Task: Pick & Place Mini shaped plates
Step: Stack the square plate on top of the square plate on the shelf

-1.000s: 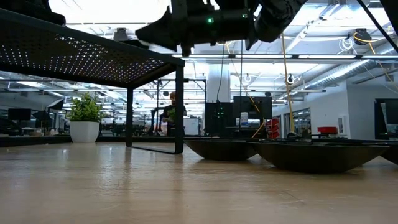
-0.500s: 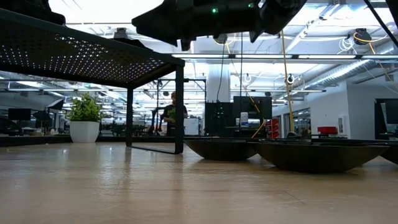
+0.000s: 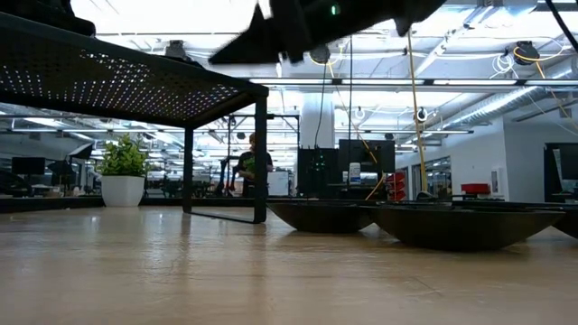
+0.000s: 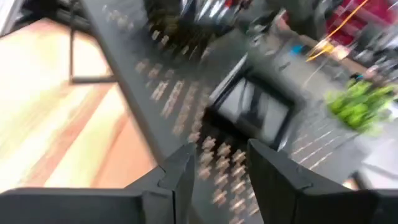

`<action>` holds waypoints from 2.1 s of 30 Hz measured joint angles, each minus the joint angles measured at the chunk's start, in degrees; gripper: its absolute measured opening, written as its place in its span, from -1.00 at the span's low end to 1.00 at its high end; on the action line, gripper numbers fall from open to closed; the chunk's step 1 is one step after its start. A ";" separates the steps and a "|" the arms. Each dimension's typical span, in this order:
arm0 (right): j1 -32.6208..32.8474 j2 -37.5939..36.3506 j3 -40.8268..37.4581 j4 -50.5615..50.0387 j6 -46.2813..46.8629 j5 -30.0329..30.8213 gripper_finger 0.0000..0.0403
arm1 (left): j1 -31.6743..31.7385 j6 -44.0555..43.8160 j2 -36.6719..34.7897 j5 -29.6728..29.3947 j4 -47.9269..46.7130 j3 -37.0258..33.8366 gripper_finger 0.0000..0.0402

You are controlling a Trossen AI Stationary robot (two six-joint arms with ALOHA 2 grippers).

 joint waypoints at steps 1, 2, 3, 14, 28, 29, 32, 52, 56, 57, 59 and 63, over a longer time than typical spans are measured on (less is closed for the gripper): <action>0.16 -0.20 0.08 0.78 -0.65 0.53 -0.32 | 0.02 0.00 0.02 0.00 -0.02 0.01 0.27; 0.16 -0.42 0.19 1.09 -0.94 0.60 -0.31 | 0.00 -0.01 0.01 -0.02 -0.01 0.00 0.27; 0.29 -0.90 0.24 1.29 -0.94 0.60 -0.31 | 0.01 -0.02 0.00 -0.03 0.03 0.01 0.27; 2.10 -6.01 0.26 -9.09 -0.24 5.14 -0.30 | 0.00 0.00 0.00 -0.01 0.00 0.00 0.27; 4.81 -23.99 -11.22 -50.78 31.82 18.14 -0.30 | 0.01 -0.02 0.00 -0.02 0.00 0.00 0.27; 5.10 -25.86 -13.35 -51.96 34.92 18.05 -0.30 | 0.00 -0.02 0.01 -0.02 0.00 0.00 0.27; 5.51 -31.26 -20.75 -49.97 41.54 13.95 -0.30 | 0.02 -0.02 0.00 0.00 0.00 0.00 0.27; 7.55 -25.37 -27.93 -42.69 62.79 -16.39 -0.30 | 0.00 -0.01 0.00 -0.01 0.00 0.00 0.27; 7.57 -22.42 -27.93 -41.56 62.79 -18.53 -0.30 | 0.00 -0.02 0.02 0.00 -0.01 0.00 0.27; 7.57 -21.97 -27.93 -41.13 62.82 -19.19 -0.30 | 0.00 0.00 0.00 0.00 0.00 0.00 0.27; 7.57 -21.18 -27.93 -39.51 63.23 -19.31 -0.30 | 0.00 -0.02 0.02 0.00 -0.02 0.00 0.27; 7.57 -20.20 -27.93 -36.78 63.23 -19.14 -0.30 | 0.00 0.00 0.02 0.00 -0.02 0.00 0.27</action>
